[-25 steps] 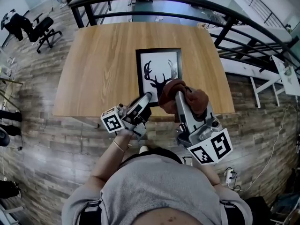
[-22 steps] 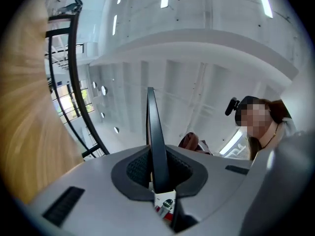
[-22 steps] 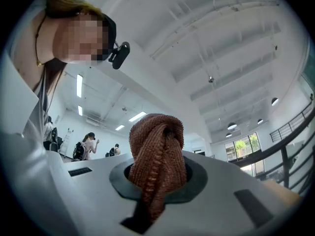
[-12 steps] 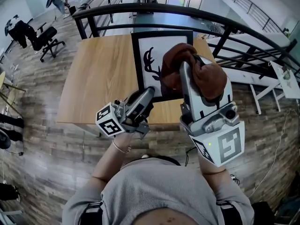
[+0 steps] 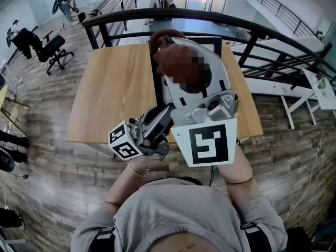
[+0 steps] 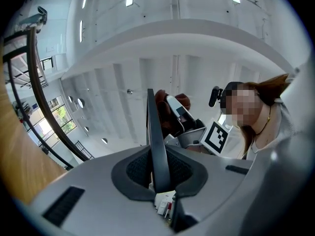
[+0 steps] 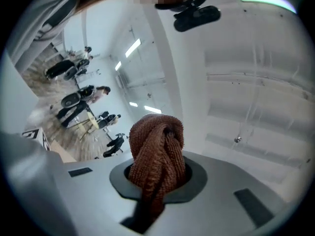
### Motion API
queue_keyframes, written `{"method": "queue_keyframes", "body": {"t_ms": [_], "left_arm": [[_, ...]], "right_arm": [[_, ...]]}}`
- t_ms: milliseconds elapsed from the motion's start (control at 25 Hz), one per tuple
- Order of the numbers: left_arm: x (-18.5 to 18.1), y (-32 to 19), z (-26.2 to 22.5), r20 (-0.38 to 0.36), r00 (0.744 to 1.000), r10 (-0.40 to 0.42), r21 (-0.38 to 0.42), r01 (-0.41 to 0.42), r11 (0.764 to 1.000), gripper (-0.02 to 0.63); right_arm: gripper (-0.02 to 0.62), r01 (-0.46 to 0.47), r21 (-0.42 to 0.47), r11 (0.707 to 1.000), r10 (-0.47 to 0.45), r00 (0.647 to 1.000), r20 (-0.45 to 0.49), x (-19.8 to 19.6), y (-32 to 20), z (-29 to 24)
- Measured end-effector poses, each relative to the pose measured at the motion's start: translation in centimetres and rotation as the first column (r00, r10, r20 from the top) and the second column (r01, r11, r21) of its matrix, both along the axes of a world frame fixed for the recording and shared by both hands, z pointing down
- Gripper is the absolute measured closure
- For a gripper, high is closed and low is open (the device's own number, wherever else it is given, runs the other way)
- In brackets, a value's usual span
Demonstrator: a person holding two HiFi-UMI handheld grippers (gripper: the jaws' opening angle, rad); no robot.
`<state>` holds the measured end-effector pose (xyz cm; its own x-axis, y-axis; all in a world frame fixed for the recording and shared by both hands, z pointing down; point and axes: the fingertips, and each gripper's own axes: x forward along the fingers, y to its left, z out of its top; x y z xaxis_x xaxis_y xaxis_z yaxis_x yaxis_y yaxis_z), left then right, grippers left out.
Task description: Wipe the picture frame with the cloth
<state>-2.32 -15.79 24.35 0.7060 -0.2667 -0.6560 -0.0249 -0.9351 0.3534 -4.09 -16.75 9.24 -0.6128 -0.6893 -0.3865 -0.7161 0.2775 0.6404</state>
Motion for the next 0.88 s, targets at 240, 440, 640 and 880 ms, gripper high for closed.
{"method": "queue_keyframes", "body": {"t_ms": [240,440,640,880], "left_arm": [[-0.2,0.5,-0.8,-0.002,1.000,-0.006,0.014,0.006,1.000,0.561],[-0.4,0.4,-0.5,0.011,1.000,-0.013,0.009,0.013,1.000,0.561],[-0.5,0.4,-0.4,0.013,1.000,-0.020,0.003,0.020,1.000,0.561],[-0.9,0.5,-0.3,-0.005,1.000,-0.025,-0.003,0.025,1.000,0.561]], "right_arm": [[0.549,-0.008,-0.060,0.998,0.003,0.997,-0.082,-0.9,-0.5,2.0],[0.549,0.006,-0.130,0.991,-0.013,0.998,-0.053,-0.5,-0.2,3.8],[0.549,0.013,-0.176,0.984,-0.020,0.999,-0.037,-0.1,0.1,5.2],[0.549,0.024,-0.232,0.973,-0.033,0.999,-0.034,-0.2,0.7,6.7]]}}
